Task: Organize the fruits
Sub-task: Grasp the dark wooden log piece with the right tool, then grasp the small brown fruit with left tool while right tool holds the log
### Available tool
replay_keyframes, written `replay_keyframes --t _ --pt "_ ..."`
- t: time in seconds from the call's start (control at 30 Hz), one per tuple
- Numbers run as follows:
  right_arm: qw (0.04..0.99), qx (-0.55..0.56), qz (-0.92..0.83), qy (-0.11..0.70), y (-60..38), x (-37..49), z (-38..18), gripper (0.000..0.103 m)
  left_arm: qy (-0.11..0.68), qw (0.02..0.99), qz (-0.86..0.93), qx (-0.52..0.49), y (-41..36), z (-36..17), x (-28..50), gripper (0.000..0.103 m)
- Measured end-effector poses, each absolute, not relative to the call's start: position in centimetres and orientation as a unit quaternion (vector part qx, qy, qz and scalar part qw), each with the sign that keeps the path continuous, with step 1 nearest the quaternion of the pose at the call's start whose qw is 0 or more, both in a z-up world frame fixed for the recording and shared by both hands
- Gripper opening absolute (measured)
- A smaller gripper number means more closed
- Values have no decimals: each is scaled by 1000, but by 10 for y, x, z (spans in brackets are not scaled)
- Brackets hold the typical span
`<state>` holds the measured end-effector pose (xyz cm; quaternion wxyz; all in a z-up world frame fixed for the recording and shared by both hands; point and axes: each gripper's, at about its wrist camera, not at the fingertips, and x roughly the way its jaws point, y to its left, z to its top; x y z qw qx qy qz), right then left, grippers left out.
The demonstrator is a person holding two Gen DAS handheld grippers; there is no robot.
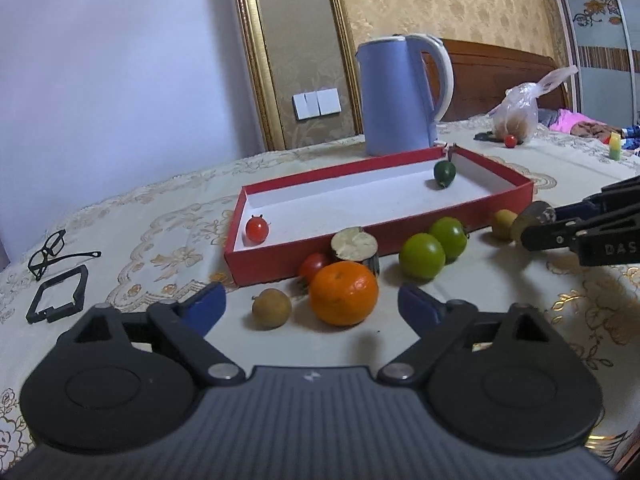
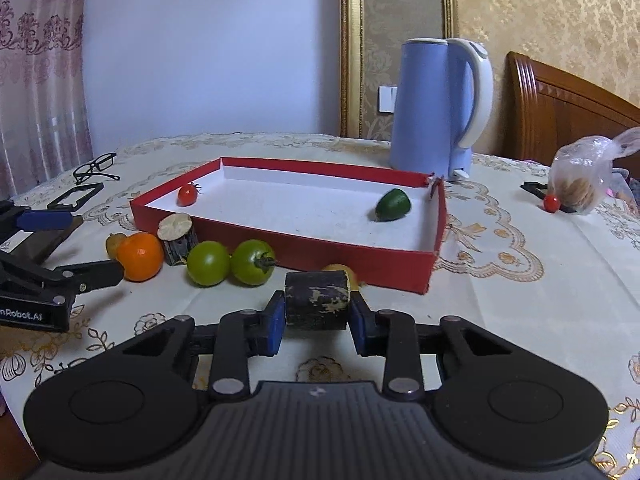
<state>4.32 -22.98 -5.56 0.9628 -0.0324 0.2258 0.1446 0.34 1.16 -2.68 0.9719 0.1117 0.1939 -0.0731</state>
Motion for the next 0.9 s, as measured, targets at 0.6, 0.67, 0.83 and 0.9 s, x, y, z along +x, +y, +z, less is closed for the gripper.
replay_keyframes --t 0.6,0.67,0.83,0.9 --pt "962 -16 153 227 -232 43 -62 32 259 963 -46 54 63 -20 38 44" --pt "962 -16 152 226 -232 43 -63 32 273 959 -49 60 58 -25 43 37" --pt "962 -15 154 227 -233 43 -63 32 283 955 -58 66 48 -29 53 40" --pt "962 -15 155 226 -233 43 -63 32 281 956 -53 65 46 -28 56 48"
